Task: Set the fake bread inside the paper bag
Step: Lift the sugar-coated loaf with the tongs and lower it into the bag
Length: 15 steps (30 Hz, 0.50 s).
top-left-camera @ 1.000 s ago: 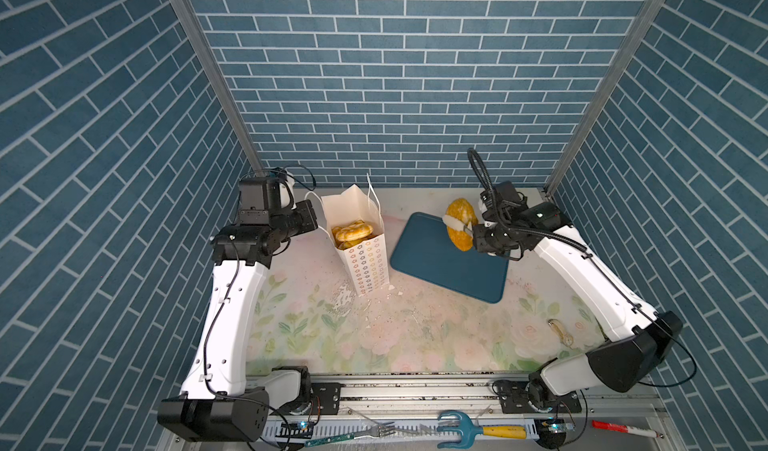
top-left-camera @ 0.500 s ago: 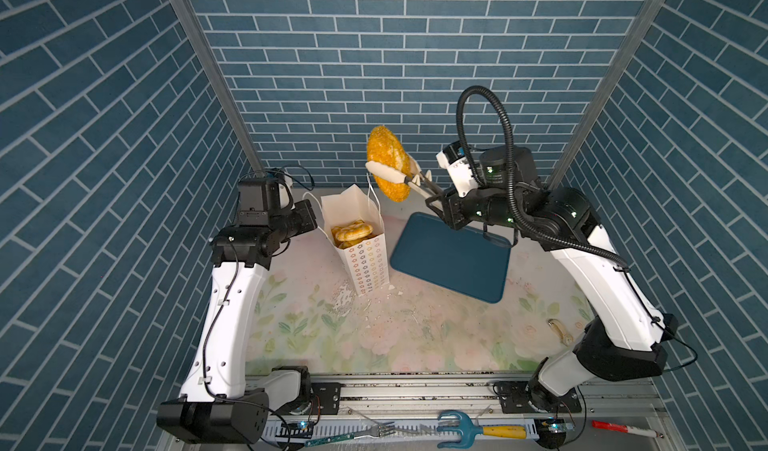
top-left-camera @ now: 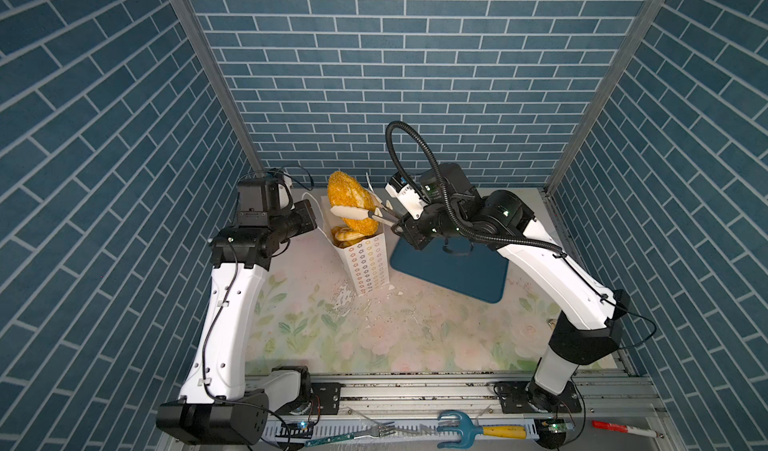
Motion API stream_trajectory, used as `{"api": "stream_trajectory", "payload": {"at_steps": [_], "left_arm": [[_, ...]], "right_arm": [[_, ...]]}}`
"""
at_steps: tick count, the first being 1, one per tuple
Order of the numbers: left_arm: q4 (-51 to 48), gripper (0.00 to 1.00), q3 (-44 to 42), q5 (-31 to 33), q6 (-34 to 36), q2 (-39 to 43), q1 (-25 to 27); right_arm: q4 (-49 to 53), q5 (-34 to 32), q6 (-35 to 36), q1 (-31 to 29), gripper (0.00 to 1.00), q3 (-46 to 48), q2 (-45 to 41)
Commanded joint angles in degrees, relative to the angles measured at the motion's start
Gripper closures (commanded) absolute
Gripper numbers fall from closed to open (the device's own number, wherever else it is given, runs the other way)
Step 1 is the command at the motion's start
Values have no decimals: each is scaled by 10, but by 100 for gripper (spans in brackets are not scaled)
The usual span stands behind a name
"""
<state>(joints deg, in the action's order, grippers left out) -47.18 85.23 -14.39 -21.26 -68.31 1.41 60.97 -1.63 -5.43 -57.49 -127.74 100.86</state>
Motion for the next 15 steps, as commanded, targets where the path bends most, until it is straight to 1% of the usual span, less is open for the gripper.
{"api": "stream_trajectory", "payload": {"at_steps": [1, 4, 9, 12, 14, 15], "left_arm": [[9, 94, -10, 2, -4, 13, -1], [9, 94, -11, 1, -3, 13, 0], [8, 94, -9, 0, -1, 12, -1], [9, 94, -10, 0, 0, 10, 0], [11, 94, -13, -2, -1, 9, -1], [12, 94, -13, -2, -1, 9, -1]], "right_arm": [[-36, -29, 34, -2, 71, -31, 13], [-14, -40, 42, -2, 70, -66, 46], [63, -48, 49, -2, 67, -144, 99], [72, -48, 50, -3, 61, -131, 91], [62, -48, 47, -3, 54, -111, 77], [60, -47, 47, -3, 52, -109, 73]]}}
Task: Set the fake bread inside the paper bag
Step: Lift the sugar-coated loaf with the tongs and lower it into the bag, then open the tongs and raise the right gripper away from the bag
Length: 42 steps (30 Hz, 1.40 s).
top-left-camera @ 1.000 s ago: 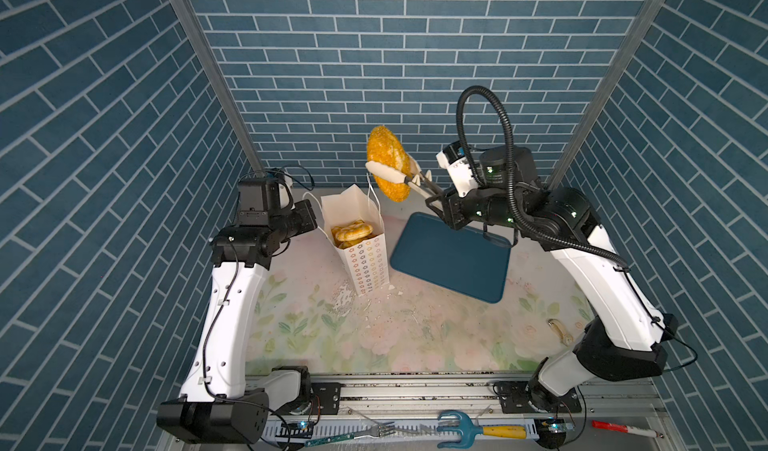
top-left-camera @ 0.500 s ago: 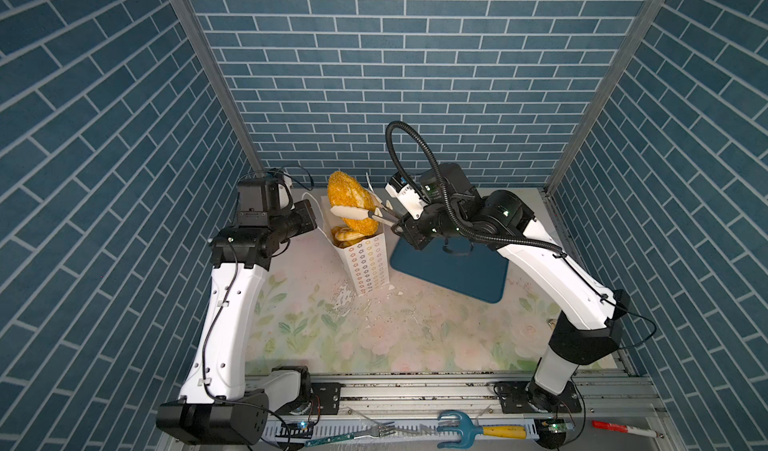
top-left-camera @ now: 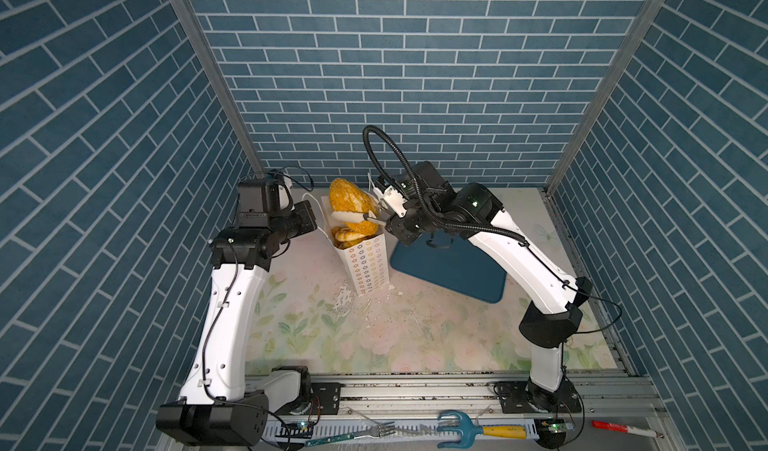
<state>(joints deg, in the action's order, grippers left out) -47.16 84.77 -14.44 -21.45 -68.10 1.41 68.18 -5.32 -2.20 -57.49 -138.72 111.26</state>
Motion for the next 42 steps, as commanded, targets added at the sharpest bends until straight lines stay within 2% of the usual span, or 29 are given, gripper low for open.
{"api": "stream_trajectory", "payload": {"at_steps": [1, 6, 10, 17, 26, 34, 38, 42], "left_arm": [[13, 94, -9, -2, 0, 6, 0], [14, 94, -9, -3, 1, 3, -1], [15, 94, -8, -3, 1, 4, 0], [15, 94, -8, -4, 2, 4, -1], [14, 94, -9, -7, 1, 5, 0], [15, 93, -6, -8, 2, 2, 0], [15, 92, 1, -9, 1, -3, 1], [15, 88, 2, -9, 2, -4, 6]], "right_arm": [[-13, -9, 13, -3, 51, 1, -34], [-20, 14, 15, -5, 46, -14, -36], [-12, 3, 16, -5, 47, -37, -25], [34, -5, 16, -5, 66, -58, -8], [54, -2, 10, -6, 71, -80, 26], [-52, 17, 18, -10, 71, -53, -57], [-94, -2, 36, -8, 72, -14, -112], [-111, -55, 48, 6, 72, 28, -158]]}}
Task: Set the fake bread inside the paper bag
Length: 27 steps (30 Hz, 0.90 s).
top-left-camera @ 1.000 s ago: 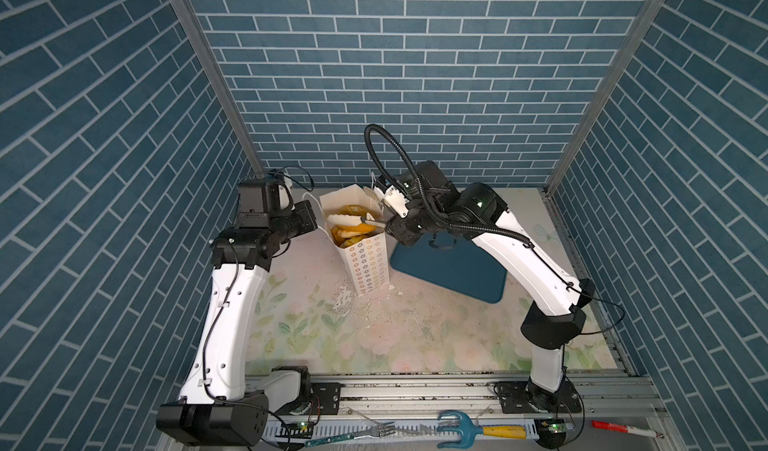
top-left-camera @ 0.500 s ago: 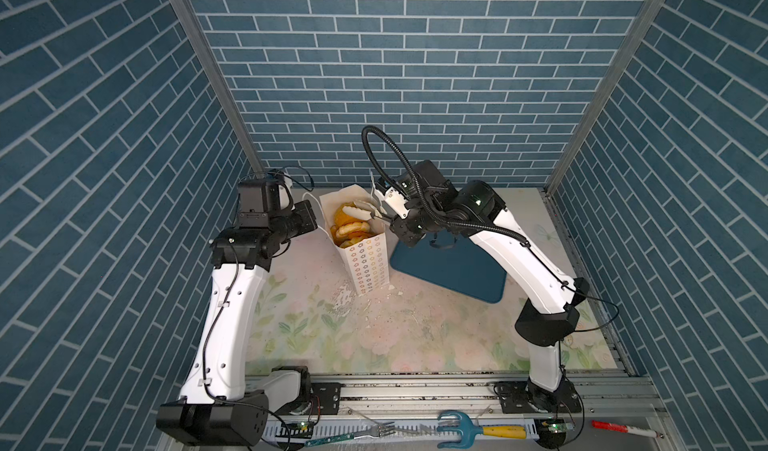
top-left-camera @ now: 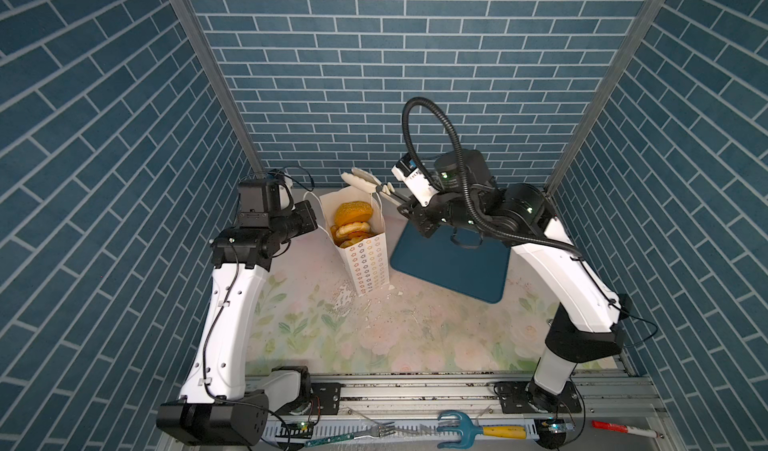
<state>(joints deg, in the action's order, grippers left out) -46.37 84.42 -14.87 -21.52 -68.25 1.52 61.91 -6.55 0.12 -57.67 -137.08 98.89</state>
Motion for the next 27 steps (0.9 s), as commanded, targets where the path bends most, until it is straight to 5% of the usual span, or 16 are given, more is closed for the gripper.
{"api": "stream_trajectory", "payload": {"at_steps": [1, 5, 10, 12, 18, 27], "left_arm": [[8, 85, 7, -5, 2, -3, 6], [-3, 75, 27, 1, 11, -6, 6], [-36, 36, 73, 66, 61, 3, -1], [-30, 28, 73, 67, 63, 15, -23], [-38, 19, 83, 81, 71, 29, -107], [1, 19, -8, 66, 59, 31, -149]], "right_arm": [[-43, -58, 24, 16, 72, 18, -43], [-39, -96, 6, 78, 72, 93, -91], [-74, -56, -32, 208, 70, 272, -171], [-85, -56, -40, 257, 70, 334, -187], [-147, 7, -58, 420, 70, 491, -183], [-263, -23, -26, 562, 69, 584, -73]]}}
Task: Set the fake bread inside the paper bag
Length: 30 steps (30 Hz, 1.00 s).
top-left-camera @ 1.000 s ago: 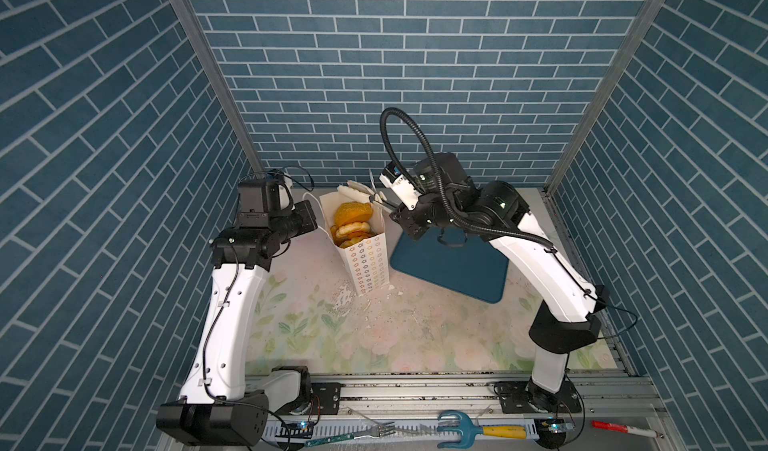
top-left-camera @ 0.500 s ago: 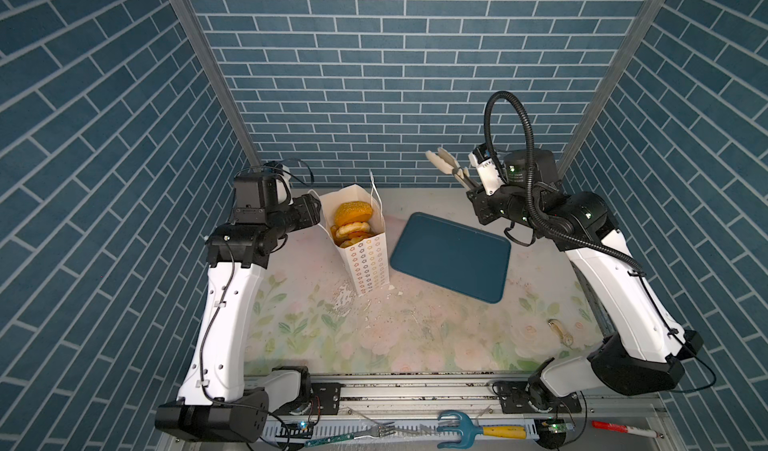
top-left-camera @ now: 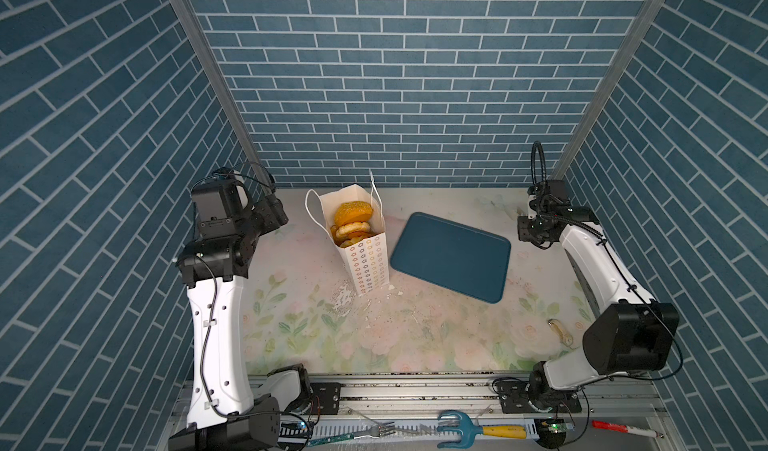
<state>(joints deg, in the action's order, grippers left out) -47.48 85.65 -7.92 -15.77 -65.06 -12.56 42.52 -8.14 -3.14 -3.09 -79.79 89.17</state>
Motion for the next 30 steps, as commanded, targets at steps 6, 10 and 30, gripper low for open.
{"api": "stream_trajectory", "payload": {"at_steps": [6, 10, 30], "left_arm": [[18, 19, -52, -3, 10, -14, -12], [18, 19, -53, 0, 17, -20, -14], [74, 18, -187, 24, -6, 53, -18]], "right_arm": [[-127, -5, 17, 60, 67, 33, 104], [-135, -3, 16, 76, 66, 48, 129], [-186, -31, -7, 79, 1, 155, -22]]}}
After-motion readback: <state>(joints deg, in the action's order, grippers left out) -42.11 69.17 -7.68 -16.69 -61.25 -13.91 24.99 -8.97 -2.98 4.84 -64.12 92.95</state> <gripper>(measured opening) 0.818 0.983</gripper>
